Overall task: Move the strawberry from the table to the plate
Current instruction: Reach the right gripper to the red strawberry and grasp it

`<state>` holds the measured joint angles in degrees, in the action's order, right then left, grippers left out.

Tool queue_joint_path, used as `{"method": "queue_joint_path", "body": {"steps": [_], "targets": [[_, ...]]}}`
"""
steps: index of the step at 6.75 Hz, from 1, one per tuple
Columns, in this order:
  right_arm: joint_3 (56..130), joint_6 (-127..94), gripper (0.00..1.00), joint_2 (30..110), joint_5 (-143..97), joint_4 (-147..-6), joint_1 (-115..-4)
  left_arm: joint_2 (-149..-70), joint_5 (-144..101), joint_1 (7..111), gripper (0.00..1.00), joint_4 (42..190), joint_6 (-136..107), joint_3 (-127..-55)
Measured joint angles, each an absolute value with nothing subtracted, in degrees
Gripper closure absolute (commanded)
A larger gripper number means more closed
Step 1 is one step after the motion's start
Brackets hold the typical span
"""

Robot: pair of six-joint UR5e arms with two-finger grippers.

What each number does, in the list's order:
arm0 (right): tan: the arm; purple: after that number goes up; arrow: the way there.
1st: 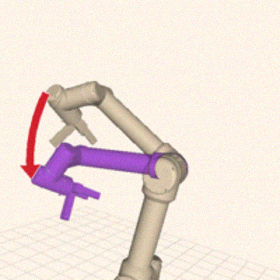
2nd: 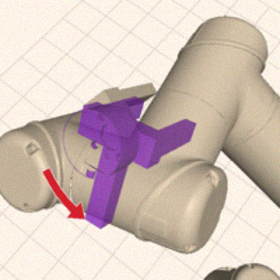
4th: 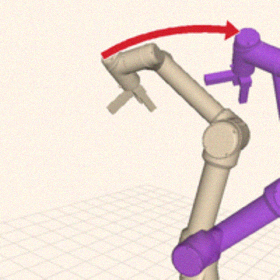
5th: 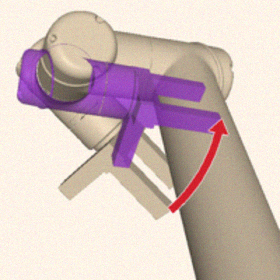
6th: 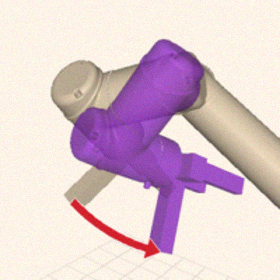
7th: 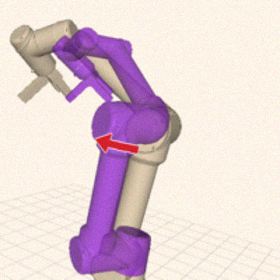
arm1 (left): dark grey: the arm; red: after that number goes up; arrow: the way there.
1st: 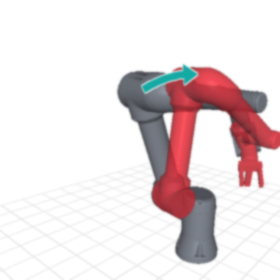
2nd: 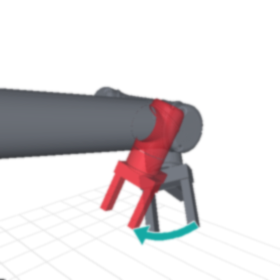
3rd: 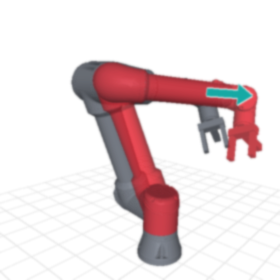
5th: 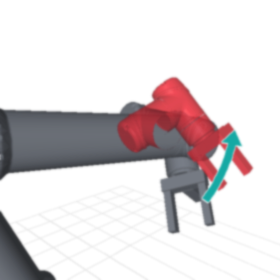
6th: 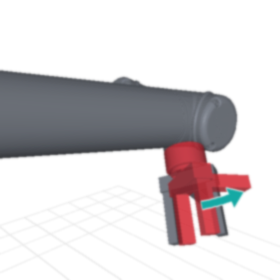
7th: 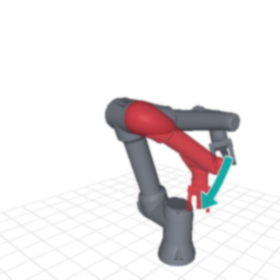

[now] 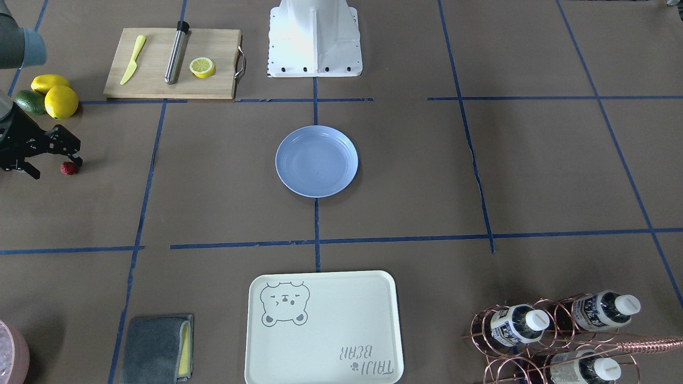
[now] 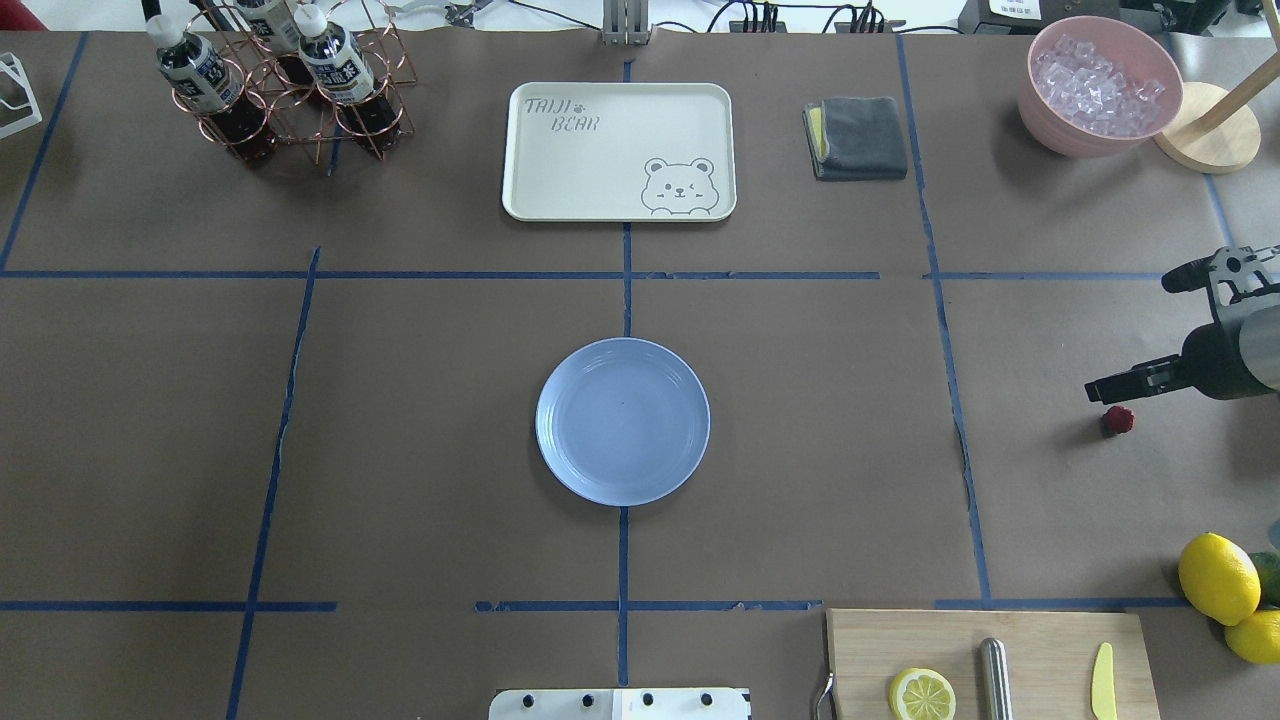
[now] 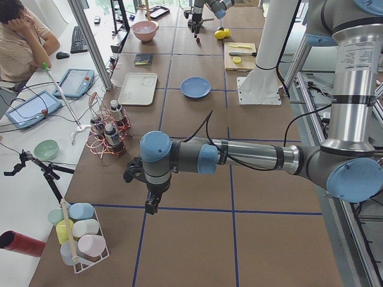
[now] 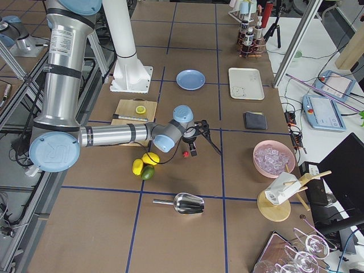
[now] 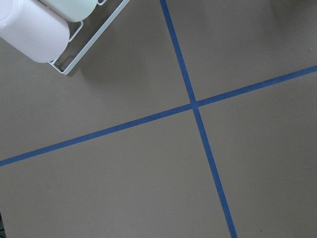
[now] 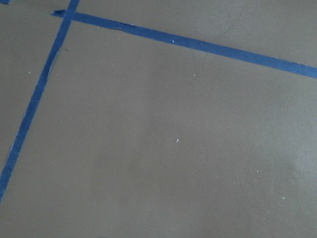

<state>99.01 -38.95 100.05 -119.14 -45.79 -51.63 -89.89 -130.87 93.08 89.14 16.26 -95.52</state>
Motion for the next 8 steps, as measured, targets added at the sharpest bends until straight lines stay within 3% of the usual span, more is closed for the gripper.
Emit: {"method": "queue_joint_path", "body": {"steps": [2,3,4,5,6,8], "targets": [[98.6,-39.3,0.04,101.0,-118.0,-45.4,-49.6,-89.9,-130.9,93.1,0.00,89.3,16.3,-95.5],[98.5,-39.3,0.13,101.4,-116.9,-45.4,-48.8,-89.9,-130.9,93.1,0.00,89.3,16.3,-95.5],[98.4,-39.3,0.25,101.6,-115.5,-45.4,-47.9,-89.9,-130.9,93.1,0.00,89.2,16.3,-95.5],[98.3,-39.3,0.49,101.7,-114.7,-45.4,-47.5,-89.9,-130.9,93.1,0.00,89.2,16.3,-95.5],[98.1,-39.3,0.97,101.7,-114.5,-45.5,-47.2,-89.9,-130.9,93.1,0.00,89.2,16.3,-95.5],[98.1,-39.1,1.00,101.6,-114.3,-45.6,-47.1,-89.9,-130.9,93.1,0.00,89.2,16.3,-95.5]]}}
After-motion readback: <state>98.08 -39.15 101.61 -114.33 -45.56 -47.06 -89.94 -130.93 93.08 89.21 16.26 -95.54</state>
